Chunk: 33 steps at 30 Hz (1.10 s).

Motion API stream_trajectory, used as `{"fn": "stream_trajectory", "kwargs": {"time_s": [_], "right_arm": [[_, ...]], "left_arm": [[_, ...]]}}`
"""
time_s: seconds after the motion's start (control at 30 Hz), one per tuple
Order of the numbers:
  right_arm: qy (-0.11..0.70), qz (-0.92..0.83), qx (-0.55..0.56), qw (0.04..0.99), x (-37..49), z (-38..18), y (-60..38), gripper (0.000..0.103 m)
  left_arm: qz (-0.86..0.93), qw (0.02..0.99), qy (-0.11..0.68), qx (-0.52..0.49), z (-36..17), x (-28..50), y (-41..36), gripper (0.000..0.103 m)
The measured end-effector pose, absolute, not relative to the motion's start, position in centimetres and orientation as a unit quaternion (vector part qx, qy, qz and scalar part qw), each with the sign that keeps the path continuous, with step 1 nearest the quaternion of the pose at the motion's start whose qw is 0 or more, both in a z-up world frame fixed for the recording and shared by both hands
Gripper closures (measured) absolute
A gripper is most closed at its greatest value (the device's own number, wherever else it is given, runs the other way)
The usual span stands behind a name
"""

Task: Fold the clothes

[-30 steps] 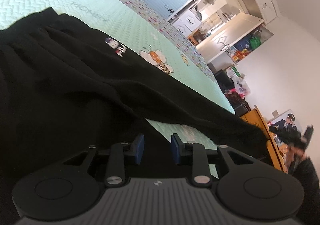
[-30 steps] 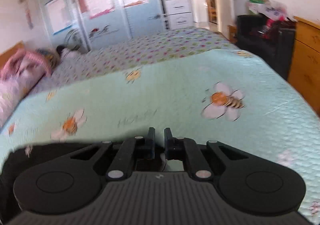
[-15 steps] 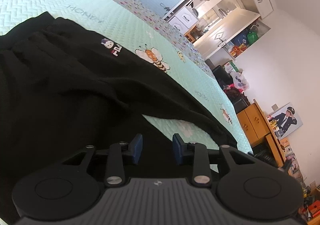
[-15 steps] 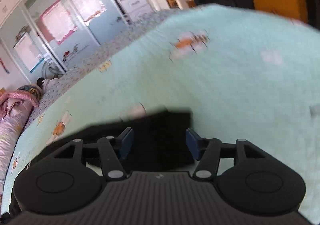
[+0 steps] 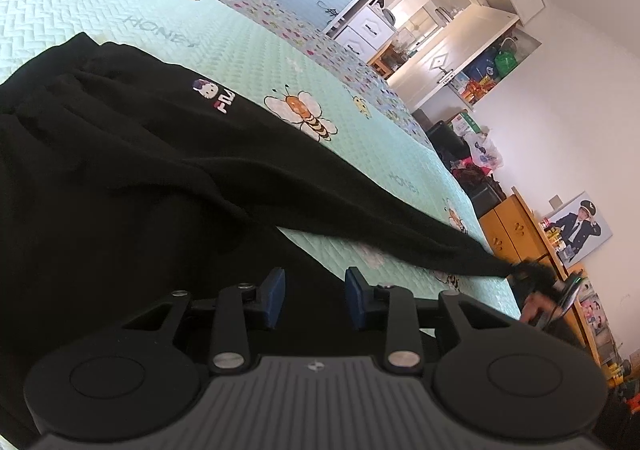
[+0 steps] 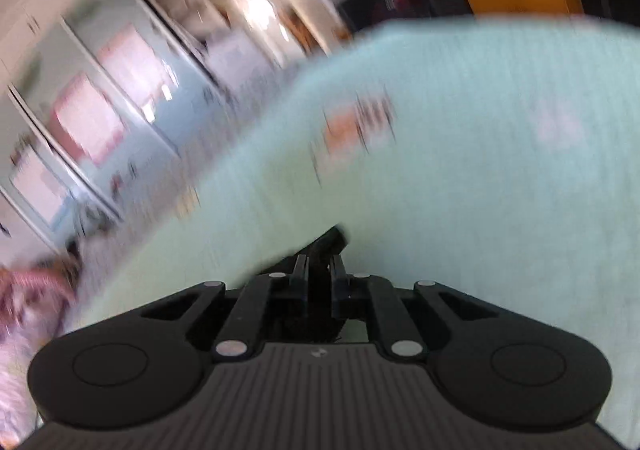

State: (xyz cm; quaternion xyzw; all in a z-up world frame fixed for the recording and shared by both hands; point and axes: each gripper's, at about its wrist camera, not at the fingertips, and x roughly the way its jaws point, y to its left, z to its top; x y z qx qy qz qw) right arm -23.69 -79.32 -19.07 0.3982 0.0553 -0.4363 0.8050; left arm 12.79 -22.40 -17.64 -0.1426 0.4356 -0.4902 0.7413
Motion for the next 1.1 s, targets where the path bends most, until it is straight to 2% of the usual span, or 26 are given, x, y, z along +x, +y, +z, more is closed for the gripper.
{"fn": "stream_trajectory", "kwargs": {"time_s": [0.03,0.07,0.1,0.13,0.17,0.33,0.5,0.67,0.7,0.73,0.77,0.8,0.93,1.0,1.03,1.07,1.1], "right_arm": [[0.045,-0.436,0.396,0.807,-23.6,-18.2,-80.2,0.092],[0.042,-0.439,0.397,0.805,-23.5,-17.7,-81.0,0.086],[0.047,-0.444,0.404,0.799,-23.5,-17.7,-81.7,0.062],[0.059,-0.443,0.418,0.791,-23.6,-18.2,-82.2,0.046],[0.071,-0.441,0.433,0.783,-23.8,-18.9,-82.2,0.034],[0.038,-0.401,0.51,0.76,-25.5,-23.9,-76.3,0.034],[0.015,-0.343,0.578,0.741,-23.0,-28.1,-72.3,0.035],[0.011,-0.356,0.568,0.742,-19.9,-27.7,-72.7,0.035],[0.012,-0.357,0.568,0.741,-19.5,-27.6,-72.9,0.043],[0.02,-0.36,0.569,0.739,-19.4,-27.8,-73.2,0.057],[0.028,-0.362,0.57,0.737,-19.3,-27.9,-73.5,0.096],[0.035,-0.366,0.572,0.733,-19.3,-28.1,-73.8,0.1],[0.017,-0.386,0.553,0.738,-21.5,-27.4,-72.3,0.1],[0.004,-0.395,0.565,0.724,-22.8,-27.4,-71.4,0.089],[-0.001,-0.395,0.578,0.714,-23.4,-27.5,-70.9,0.071],[-0.003,-0.383,0.596,0.706,-23.9,-27.5,-70.2,0.061],[-0.005,-0.37,0.606,0.704,-24.3,-27.3,-69.4,0.061]], "left_arm": [[-0.49,0.741,0.437,-0.144,-17.7,12.8,-22.5,0.069],[-0.491,0.739,0.438,-0.145,-17.9,12.8,-22.6,0.069],[-0.492,0.737,0.44,-0.146,-18.1,12.7,-22.8,0.069],[-0.495,0.734,0.441,-0.146,-18.2,12.5,-22.9,0.069],[-0.498,0.731,0.443,-0.146,-18.4,12.3,-23.0,0.069],[-0.51,0.722,0.447,-0.139,-18.5,11.7,-23.3,0.069],[-0.506,0.726,0.442,-0.144,-18.1,11.6,-22.8,0.069],[-0.499,0.734,0.436,-0.151,-17.8,11.8,-22.2,0.068],[-0.497,0.734,0.437,-0.152,-17.8,11.9,-22.1,0.068],[-0.496,0.735,0.437,-0.153,-17.9,12.0,-22.0,0.068],[-0.495,0.735,0.437,-0.153,-17.9,12.0,-21.9,0.068],[-0.494,0.736,0.436,-0.154,-17.8,12.1,-21.7,0.068],[-0.491,0.739,0.434,-0.157,-17.7,12.4,-20.3,0.068],[-0.484,0.743,0.435,-0.159,-17.7,12.7,-19.3,0.068],[-0.479,0.745,0.435,-0.161,-17.7,12.7,-18.6,0.068],[-0.474,0.749,0.433,-0.165,-17.6,12.7,-17.7,0.068],[-0.468,0.753,0.431,-0.168,-17.5,12.8,-16.9,0.068]]}}
